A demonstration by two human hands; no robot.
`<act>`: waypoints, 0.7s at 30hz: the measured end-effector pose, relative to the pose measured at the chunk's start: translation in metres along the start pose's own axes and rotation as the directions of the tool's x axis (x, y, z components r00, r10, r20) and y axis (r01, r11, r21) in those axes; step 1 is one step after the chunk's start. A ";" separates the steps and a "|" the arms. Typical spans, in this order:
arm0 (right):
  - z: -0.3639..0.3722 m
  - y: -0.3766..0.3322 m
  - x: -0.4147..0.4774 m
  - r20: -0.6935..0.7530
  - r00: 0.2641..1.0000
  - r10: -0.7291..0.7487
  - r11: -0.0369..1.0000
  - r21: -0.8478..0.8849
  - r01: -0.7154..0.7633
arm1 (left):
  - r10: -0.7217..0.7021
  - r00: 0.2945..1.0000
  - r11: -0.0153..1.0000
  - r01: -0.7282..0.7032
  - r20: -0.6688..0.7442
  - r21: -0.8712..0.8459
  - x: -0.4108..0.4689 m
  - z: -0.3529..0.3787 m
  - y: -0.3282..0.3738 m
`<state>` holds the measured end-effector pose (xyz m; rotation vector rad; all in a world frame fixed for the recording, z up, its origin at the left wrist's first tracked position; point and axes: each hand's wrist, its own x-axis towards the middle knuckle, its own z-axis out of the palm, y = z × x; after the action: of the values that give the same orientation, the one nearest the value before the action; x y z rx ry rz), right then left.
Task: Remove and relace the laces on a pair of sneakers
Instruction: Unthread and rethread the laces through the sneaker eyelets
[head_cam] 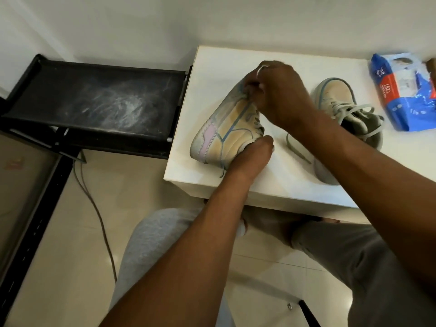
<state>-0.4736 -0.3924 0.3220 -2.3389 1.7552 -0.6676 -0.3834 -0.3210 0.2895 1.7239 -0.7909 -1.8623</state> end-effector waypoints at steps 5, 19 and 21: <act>0.004 -0.016 -0.011 0.135 0.955 -0.263 0.965 0.025 0.262 | 0.101 0.995 0.953 -0.098 0.002 0.287 -0.009 0.004 0.000; -0.028 0.032 0.006 0.021 0.981 0.193 0.967 0.166 -0.193 | -0.002 0.990 0.962 -0.037 -0.139 -0.272 -0.024 -0.016 0.017; -0.029 0.037 0.004 0.090 0.973 0.214 0.964 0.140 -0.225 | -0.026 0.994 0.946 -0.010 -0.110 -0.323 -0.027 -0.018 0.012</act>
<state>-0.5177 -0.4035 0.3356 -2.0081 1.8277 -0.6426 -0.3632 -0.3130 0.3169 1.6057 -0.4068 -1.7662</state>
